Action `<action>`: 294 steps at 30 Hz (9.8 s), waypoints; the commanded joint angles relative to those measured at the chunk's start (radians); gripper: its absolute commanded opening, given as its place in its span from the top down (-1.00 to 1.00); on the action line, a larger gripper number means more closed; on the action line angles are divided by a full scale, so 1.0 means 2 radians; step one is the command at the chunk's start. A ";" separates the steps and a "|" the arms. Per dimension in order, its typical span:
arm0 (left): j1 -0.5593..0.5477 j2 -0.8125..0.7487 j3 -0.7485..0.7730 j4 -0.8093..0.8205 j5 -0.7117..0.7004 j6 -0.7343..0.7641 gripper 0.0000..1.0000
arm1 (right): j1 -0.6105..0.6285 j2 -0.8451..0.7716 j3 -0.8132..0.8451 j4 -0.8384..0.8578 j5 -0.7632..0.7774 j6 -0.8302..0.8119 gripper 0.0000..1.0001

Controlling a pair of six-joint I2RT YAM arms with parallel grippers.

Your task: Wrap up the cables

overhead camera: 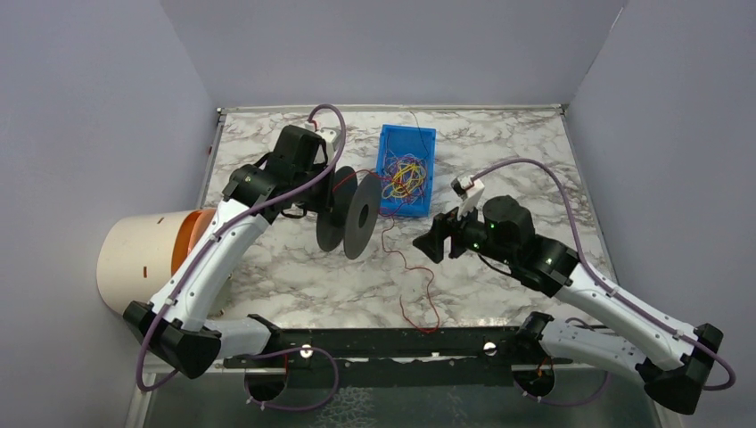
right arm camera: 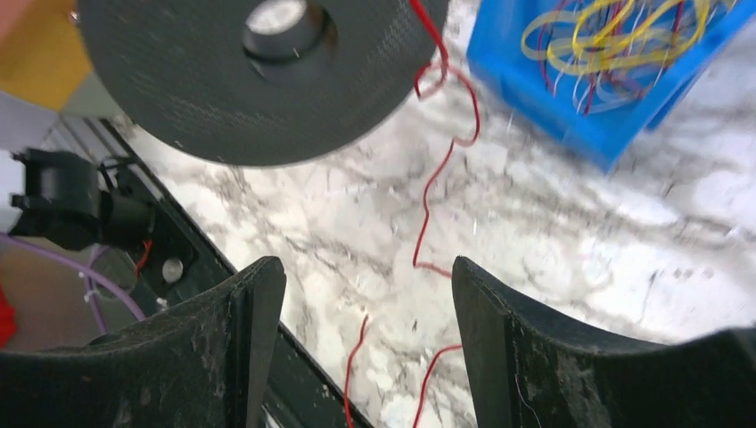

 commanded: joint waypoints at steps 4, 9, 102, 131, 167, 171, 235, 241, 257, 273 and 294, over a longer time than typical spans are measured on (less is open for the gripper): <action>-0.001 0.002 0.036 -0.023 0.010 -0.015 1.00 | -0.001 -0.002 -0.116 0.113 -0.008 0.064 -0.42; -0.001 -0.006 0.041 -0.047 0.014 -0.018 1.00 | -0.001 0.038 -0.153 0.186 0.014 0.071 -0.33; -0.018 -0.111 0.025 0.177 0.168 -0.113 1.00 | -0.191 0.053 -0.209 0.174 -0.024 0.098 0.98; -0.018 -0.156 -0.036 0.253 -0.044 -0.198 1.00 | 0.090 0.122 -0.106 0.196 0.015 0.150 0.98; -0.057 -0.098 -0.102 0.123 -0.205 -0.064 1.00 | 0.198 0.228 0.295 -0.128 0.211 -0.058 0.98; -0.088 -0.090 -0.114 0.112 -0.204 -0.053 1.00 | 0.195 0.239 0.327 -0.125 0.254 -0.116 0.98; -0.133 -0.205 -0.011 0.120 0.195 0.033 1.00 | -0.037 0.083 -0.081 0.176 0.027 0.003 0.47; -0.133 -0.206 0.006 0.122 0.167 0.026 1.00 | -0.037 0.068 -0.089 0.173 0.033 0.003 0.31; -0.133 -0.212 0.040 0.132 0.136 0.012 1.00 | -0.037 0.007 -0.073 0.111 0.124 0.003 -0.02; -0.133 -0.200 0.048 0.172 0.077 -0.003 1.00 | -0.037 -0.081 -0.023 0.002 0.102 0.022 -0.30; -0.133 -0.201 0.049 0.211 0.099 -0.019 1.00 | -0.037 -0.076 -0.149 0.200 -0.067 0.007 -0.24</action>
